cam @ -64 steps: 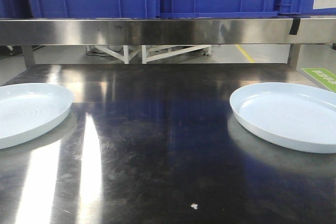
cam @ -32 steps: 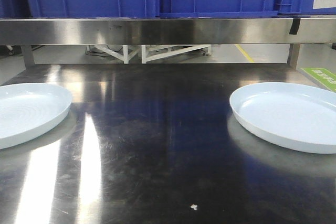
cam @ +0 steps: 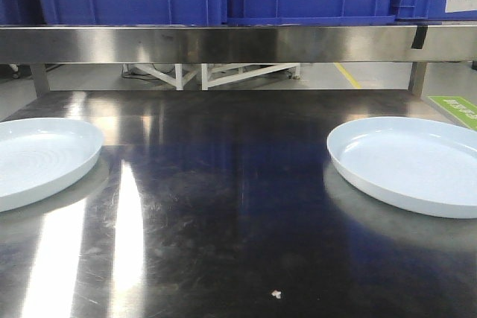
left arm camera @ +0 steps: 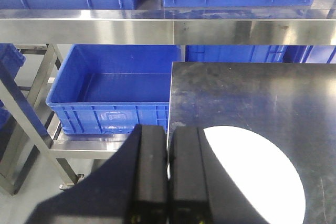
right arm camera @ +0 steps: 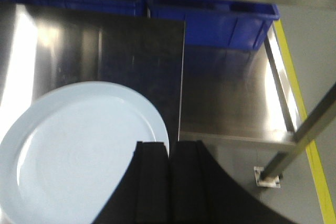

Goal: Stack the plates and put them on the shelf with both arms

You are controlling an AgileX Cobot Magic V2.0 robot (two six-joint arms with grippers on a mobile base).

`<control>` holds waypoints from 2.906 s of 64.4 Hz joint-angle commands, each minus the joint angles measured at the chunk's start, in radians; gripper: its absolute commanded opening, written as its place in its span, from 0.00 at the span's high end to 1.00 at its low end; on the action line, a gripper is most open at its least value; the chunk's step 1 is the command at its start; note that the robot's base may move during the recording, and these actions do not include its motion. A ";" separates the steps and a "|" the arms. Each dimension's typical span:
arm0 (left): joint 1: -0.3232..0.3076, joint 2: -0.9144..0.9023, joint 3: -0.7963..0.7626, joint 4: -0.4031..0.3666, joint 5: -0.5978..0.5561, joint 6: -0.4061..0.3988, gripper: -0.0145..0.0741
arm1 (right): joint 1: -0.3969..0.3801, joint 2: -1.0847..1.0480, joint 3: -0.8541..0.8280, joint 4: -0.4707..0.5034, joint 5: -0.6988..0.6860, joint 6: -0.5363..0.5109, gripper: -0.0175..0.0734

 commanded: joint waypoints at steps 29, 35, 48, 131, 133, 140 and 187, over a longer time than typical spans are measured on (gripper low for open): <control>-0.003 0.015 -0.035 -0.008 -0.043 -0.003 0.37 | -0.002 0.123 -0.040 -0.004 -0.231 -0.006 0.24; -0.003 0.051 -0.035 -0.016 -0.034 -0.010 0.26 | -0.002 0.123 -0.040 -0.004 -0.237 -0.006 0.25; -0.003 0.205 -0.035 -0.080 -0.005 -0.010 0.26 | -0.002 0.123 -0.040 -0.004 -0.234 -0.006 0.25; 0.041 0.756 -0.035 -0.062 -0.214 -0.010 0.26 | -0.002 0.123 -0.040 -0.004 -0.208 -0.006 0.25; 0.041 0.758 -0.035 -0.060 -0.221 -0.010 0.26 | -0.002 0.123 -0.040 -0.004 -0.208 -0.006 0.25; 0.041 0.768 -0.035 -0.060 -0.233 -0.010 0.26 | -0.002 0.123 -0.040 -0.004 -0.208 -0.006 0.25; 0.041 0.848 -0.035 -0.058 -0.257 -0.010 0.34 | -0.002 0.123 -0.040 -0.004 -0.208 -0.006 0.25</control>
